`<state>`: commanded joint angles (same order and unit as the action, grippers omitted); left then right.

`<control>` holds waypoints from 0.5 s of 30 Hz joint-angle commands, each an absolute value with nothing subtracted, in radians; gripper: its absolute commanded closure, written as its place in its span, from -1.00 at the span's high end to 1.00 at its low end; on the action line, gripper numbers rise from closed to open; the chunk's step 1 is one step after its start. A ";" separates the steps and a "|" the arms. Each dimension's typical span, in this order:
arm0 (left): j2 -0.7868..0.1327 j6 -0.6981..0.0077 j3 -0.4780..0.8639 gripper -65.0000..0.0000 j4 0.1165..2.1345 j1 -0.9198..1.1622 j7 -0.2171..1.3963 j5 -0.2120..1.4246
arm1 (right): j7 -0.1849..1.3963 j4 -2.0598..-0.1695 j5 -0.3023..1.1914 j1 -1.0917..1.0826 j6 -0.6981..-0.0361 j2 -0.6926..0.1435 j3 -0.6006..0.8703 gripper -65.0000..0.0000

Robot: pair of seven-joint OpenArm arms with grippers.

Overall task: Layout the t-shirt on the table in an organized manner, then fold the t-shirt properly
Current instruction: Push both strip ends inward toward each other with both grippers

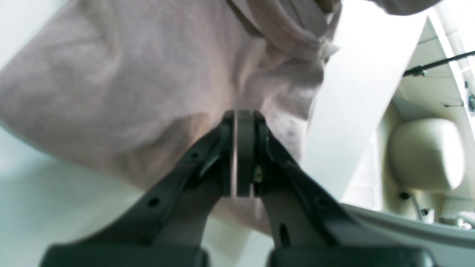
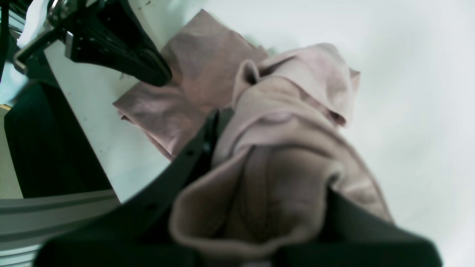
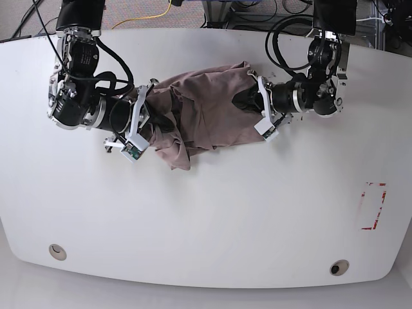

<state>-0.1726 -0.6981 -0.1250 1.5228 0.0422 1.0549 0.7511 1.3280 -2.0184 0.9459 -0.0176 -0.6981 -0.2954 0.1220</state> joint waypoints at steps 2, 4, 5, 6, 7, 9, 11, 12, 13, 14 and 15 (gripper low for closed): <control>-0.168 -0.698 -0.133 -1.00 1.480 0.042 1.041 0.733 | 1.328 -2.018 0.946 -0.019 -0.698 -0.280 0.122 -0.97; -0.150 -0.698 -0.134 -1.00 1.443 0.041 1.006 0.717 | 1.328 -2.018 0.946 -0.021 -0.698 -0.272 0.122 -0.97; -0.145 -0.698 -0.136 -1.00 1.425 0.041 0.989 0.708 | 1.328 -2.018 0.946 -0.021 -0.698 -0.269 0.122 -0.97; -0.143 -0.698 -0.137 -1.00 1.415 0.041 0.983 0.705 | 1.328 -2.018 0.946 -0.021 -0.698 -0.269 0.122 -0.97; -0.140 -0.698 -0.140 -1.00 1.397 0.041 0.974 0.691 | 1.328 -2.020 0.949 -0.022 -0.698 -0.269 0.120 -0.97; -0.137 -0.698 -0.142 -1.00 1.376 0.039 0.967 0.679 | 1.328 -2.020 0.952 -0.022 -0.698 -0.268 0.120 -0.97; -0.137 -0.698 -0.145 -1.00 1.365 0.030 0.966 0.673 | 1.328 -2.020 0.952 -0.022 -0.698 -0.268 0.119 -0.97; -0.137 -0.698 -0.145 -1.00 1.363 0.030 0.966 0.671 | 1.328 -2.022 0.952 -0.022 -0.698 -0.268 0.117 -0.97; -0.137 -0.698 -0.145 -1.00 1.363 0.030 0.966 0.670 | 1.328 -2.022 0.951 -0.024 -0.698 -0.265 0.107 -0.96; -0.137 -0.698 -0.145 -1.00 1.363 0.030 0.966 0.670 | 1.328 -2.022 0.947 -0.024 -0.698 -0.259 0.094 -0.96; -0.139 -0.698 -0.145 -1.00 1.363 0.030 0.966 0.670 | 1.328 -2.022 0.946 -0.024 -0.698 -0.259 0.085 -0.96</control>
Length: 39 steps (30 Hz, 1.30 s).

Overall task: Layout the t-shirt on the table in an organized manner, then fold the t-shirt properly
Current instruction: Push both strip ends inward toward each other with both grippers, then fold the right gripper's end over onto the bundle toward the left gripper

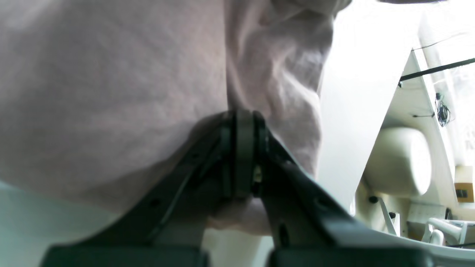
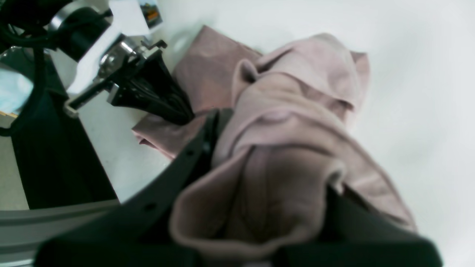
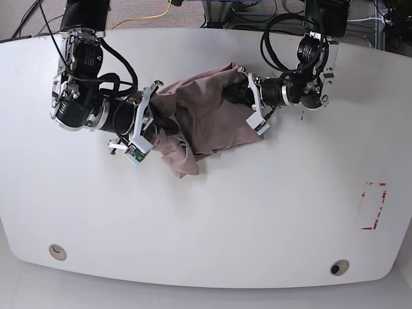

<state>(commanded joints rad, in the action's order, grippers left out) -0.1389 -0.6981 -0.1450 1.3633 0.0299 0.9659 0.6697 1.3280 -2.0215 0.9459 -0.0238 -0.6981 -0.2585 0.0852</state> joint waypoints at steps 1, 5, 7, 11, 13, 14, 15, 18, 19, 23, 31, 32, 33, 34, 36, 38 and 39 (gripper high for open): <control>-0.140 -0.698 -0.145 -1.00 1.363 0.030 0.964 0.670 | 1.328 -2.022 0.946 -0.024 -0.698 -0.257 0.071 -0.96; -0.139 -0.698 -0.145 -1.00 1.363 0.025 0.964 0.670 | 1.328 -2.022 0.946 -0.024 -0.698 -0.248 0.012 -0.96; -0.137 -0.698 -0.145 -1.00 1.363 0.021 0.964 0.670 | 1.328 -2.022 0.946 -0.024 -0.698 -0.246 -0.012 -0.96; -0.137 -0.698 -0.145 -1.00 1.363 0.021 0.964 0.670 | 1.302 -2.022 0.944 -0.025 -0.698 -0.228 -0.045 -0.95; -0.137 -0.698 -0.145 -1.00 1.363 0.021 0.966 0.670 | 1.280 -2.022 0.944 -0.025 -0.698 -0.225 -0.061 -0.82; -0.137 -0.698 -0.145 -1.00 1.363 0.021 0.966 0.670 | 1.277 -2.020 0.944 -0.025 -0.698 -0.226 -0.065 -0.76; -0.137 -0.698 -0.145 -1.00 1.363 0.021 0.966 0.670 | 1.276 -2.020 0.944 -0.025 -0.698 -0.228 -0.071 -0.59; -0.137 -0.698 -0.145 -1.00 1.363 0.022 0.966 0.670 | 1.274 -2.020 0.944 -0.025 -0.698 -0.228 -0.076 -0.09; -0.137 -0.698 -0.145 -1.00 1.363 0.022 0.966 0.670 | 1.274 -2.020 0.943 -0.025 -0.698 -0.228 -0.076 0.12; -0.137 -0.698 -0.145 -1.00 1.363 0.025 0.966 0.670 | 1.274 -2.020 0.911 -0.045 -0.698 -0.216 -0.096 0.71; -0.140 -0.698 -0.145 -1.00 1.366 0.027 0.964 0.676 | 1.279 -2.023 0.886 -0.116 -0.659 -0.194 -0.203 0.93; -0.142 -0.698 -0.145 -1.00 1.366 0.027 0.964 0.676 | 1.279 -2.023 0.886 -0.124 -0.648 -0.194 -0.211 0.92; -0.142 -0.698 -0.145 -1.00 1.366 0.027 0.964 0.677 | 1.279 -2.023 0.886 -0.127 -0.645 -0.196 -0.216 0.91; -0.142 -0.698 -0.143 -1.00 1.366 0.027 0.964 0.677 | 1.279 -2.023 0.886 -0.130 -0.644 -0.199 -0.217 0.91; -0.142 -0.698 -0.143 -1.00 1.366 0.027 0.966 0.677 | 1.279 -2.023 0.886 -0.130 -0.644 -0.200 -0.213 0.91; -0.142 -0.698 -0.142 -1.00 1.368 0.027 0.966 0.677 | 1.279 -2.023 0.886 -0.131 -0.644 -0.211 -0.211 0.91; -0.142 -0.698 -0.140 -1.00 1.368 0.025 0.966 0.677 | 1.279 -2.023 0.886 -0.140 -0.644 -0.229 -0.209 0.91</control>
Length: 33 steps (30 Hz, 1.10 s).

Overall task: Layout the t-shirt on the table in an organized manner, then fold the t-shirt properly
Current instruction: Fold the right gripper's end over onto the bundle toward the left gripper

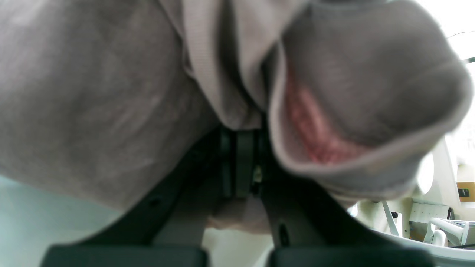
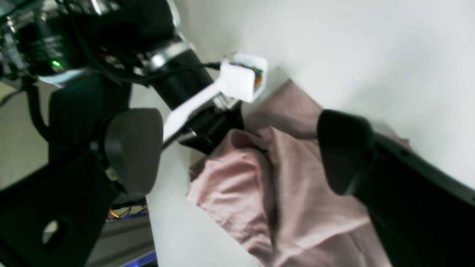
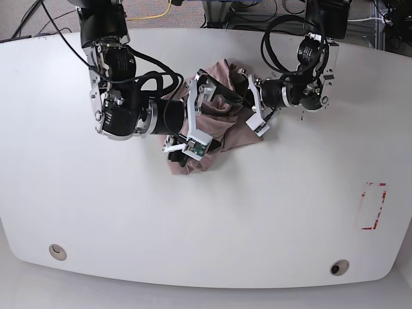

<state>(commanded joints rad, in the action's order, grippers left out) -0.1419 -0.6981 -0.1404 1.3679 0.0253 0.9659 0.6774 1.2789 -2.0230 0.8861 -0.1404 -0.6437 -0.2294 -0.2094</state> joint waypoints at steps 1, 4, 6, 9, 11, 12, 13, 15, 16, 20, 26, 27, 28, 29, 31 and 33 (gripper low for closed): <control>-0.142 -0.698 -0.140 -1.00 1.368 0.024 0.966 0.677 | 1.279 -2.023 0.886 -0.145 -0.642 -0.245 -0.209 0.91; -0.142 -0.698 -0.140 -1.00 1.382 0.022 0.966 0.677 | 1.273 -2.020 0.880 -0.151 -0.638 -0.285 -0.209 0.91; -0.142 -0.698 -0.140 -1.00 1.400 0.022 0.966 0.677 | 1.273 -2.020 0.862 -0.151 -0.638 -0.320 -0.209 0.91; -0.142 -0.698 -0.140 -1.00 1.423 0.022 0.966 0.677 | 1.271 -2.020 0.806 -0.147 -0.644 -0.355 -0.209 0.91; -0.142 -0.698 -0.140 -1.00 1.426 0.022 0.967 0.677 | 1.271 -2.020 0.763 -0.137 -0.645 -0.371 -0.211 0.91; -0.142 -0.698 -0.140 -1.00 1.425 0.021 0.967 0.677 | 1.271 -2.018 0.739 -0.125 -0.645 -0.380 -0.211 0.91; -0.140 -0.698 -0.140 -1.00 1.425 0.021 0.967 0.677 | 1.265 -2.018 0.717 -0.113 -0.647 -0.386 -0.211 0.91; -0.140 -0.698 -0.140 -1.00 1.425 0.021 0.967 0.677 | 1.237 -2.018 0.673 -0.087 -0.647 -0.400 -0.214 0.90; -0.139 -0.698 -0.140 -1.00 1.425 0.021 0.967 0.677 | 1.227 -2.018 0.654 -0.074 -0.647 -0.404 -0.214 0.90; -0.137 -0.698 -0.140 -1.00 1.425 0.021 0.967 0.677 | 1.205 -2.018 0.598 -0.028 -0.647 -0.420 -0.216 0.58; -0.137 -0.698 -0.140 -1.00 1.425 0.021 0.967 0.677 | 1.202 -2.018 0.595 -0.002 -0.647 -0.417 -0.217 0.28; -0.137 -0.698 -0.140 -1.00 1.425 0.021 0.966 0.677 | 1.201 -2.018 0.593 -0.002 -0.647 -0.415 -0.217 0.29; -0.137 -0.698 -0.140 -1.00 1.423 0.021 0.966 0.677 | 1.201 -2.017 0.593 -0.002 -0.647 -0.410 -0.217 0.28; -0.137 -0.698 -0.140 -1.00 1.423 0.021 0.966 0.677 | 1.201 -2.014 0.593 -0.002 -0.647 -0.398 -0.217 0.28; -0.139 -0.698 -0.140 -1.00 1.423 0.021 0.966 0.677 | 1.201 -1.998 0.593 -0.002 -0.647 -0.383 -0.216 0.28; -0.140 -0.698 -0.140 -1.00 1.423 0.021 0.966 0.677 | 1.201 -1.980 0.591 -0.004 -0.647 -0.364 -0.216 0.28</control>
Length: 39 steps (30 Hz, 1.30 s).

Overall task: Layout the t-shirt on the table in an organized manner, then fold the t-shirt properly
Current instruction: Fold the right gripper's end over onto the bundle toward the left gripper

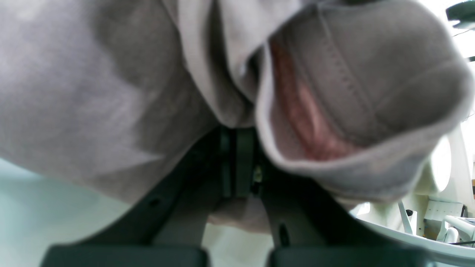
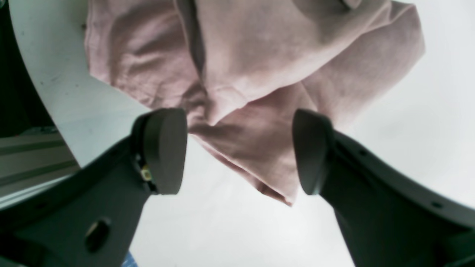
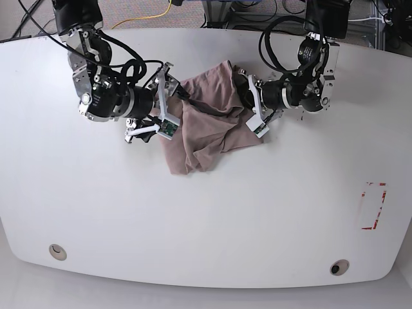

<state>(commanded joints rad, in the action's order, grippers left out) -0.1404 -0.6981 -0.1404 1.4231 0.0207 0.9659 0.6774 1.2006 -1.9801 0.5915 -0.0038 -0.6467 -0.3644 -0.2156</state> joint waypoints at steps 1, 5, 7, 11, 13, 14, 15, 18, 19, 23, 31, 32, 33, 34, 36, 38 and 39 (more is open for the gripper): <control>-0.140 -0.698 -0.140 -1.00 1.425 0.021 0.966 0.677 | 1.201 -1.971 0.591 -0.005 -0.645 -0.357 -0.216 0.28; -0.140 -0.698 -0.140 -1.00 1.425 0.021 0.966 0.677 | 1.201 -1.951 0.559 -0.007 -0.645 -0.320 -0.216 0.28; -0.140 -0.698 -0.140 -1.00 1.425 0.021 0.966 0.677 | 1.201 -1.945 0.518 -0.007 -0.645 -0.297 -0.216 0.28; -0.140 -0.698 -0.140 -1.00 1.425 0.022 0.966 0.677 | 1.199 -1.940 0.450 -0.007 -0.648 -0.259 -0.216 0.26; -0.140 -0.698 -0.140 -1.00 1.425 0.022 0.966 0.677 | 1.199 -1.940 0.430 -0.007 -0.648 -0.248 -0.216 0.26; -0.140 -0.698 -0.140 -1.00 1.425 0.022 0.966 0.677 | 1.199 -1.940 0.421 -0.007 -0.648 -0.248 -0.216 0.25; -0.140 -0.698 -0.140 -1.00 1.425 0.022 0.966 0.677 | 1.191 -1.940 0.417 -0.007 -0.654 -0.248 -0.216 0.25; -0.140 -0.698 -0.140 -1.00 1.425 0.022 0.966 0.677 | 1.153 -1.937 0.409 -0.005 -0.688 -0.249 -0.216 0.00; -0.140 -0.698 -0.140 -1.00 1.425 0.022 0.966 0.677 | 1.147 -1.934 0.409 -0.004 -0.691 -0.251 -0.216 -0.09; -0.140 -0.698 -0.140 -1.00 1.425 0.022 0.966 0.677 | 1.133 -1.883 0.409 -0.008 -0.696 -0.254 -0.216 -0.66; -0.140 -0.698 -0.140 -1.00 1.426 0.022 0.966 0.677 | 1.116 -1.862 0.414 -0.022 -0.696 -0.255 -0.216 -0.84; -0.140 -0.698 -0.140 -1.00 1.426 0.022 0.966 0.677 | 1.116 -1.868 0.415 -0.022 -0.696 -0.255 -0.216 -0.84; -0.140 -0.698 -0.140 -1.00 1.426 0.022 0.966 0.679 | 1.116 -1.880 0.415 -0.024 -0.696 -0.254 -0.216 -0.84; -0.140 -0.698 -0.140 -1.00 1.426 0.022 0.966 0.679 | 1.116 -1.890 0.415 -0.024 -0.696 -0.252 -0.216 -0.84; -0.140 -0.698 -0.140 -1.00 1.426 0.022 0.966 0.679 | 1.118 -1.916 0.417 -0.024 -0.696 -0.248 -0.216 -0.84; -0.140 -0.698 -0.140 -1.00 1.426 0.022 0.966 0.679 | 1.119 -1.946 0.417 -0.035 -0.693 -0.240 -0.217 -0.84; -0.140 -0.698 -0.140 -1.00 1.426 0.022 0.966 0.679 | 1.121 -1.952 0.417 -0.042 -0.693 -0.229 -0.217 -0.84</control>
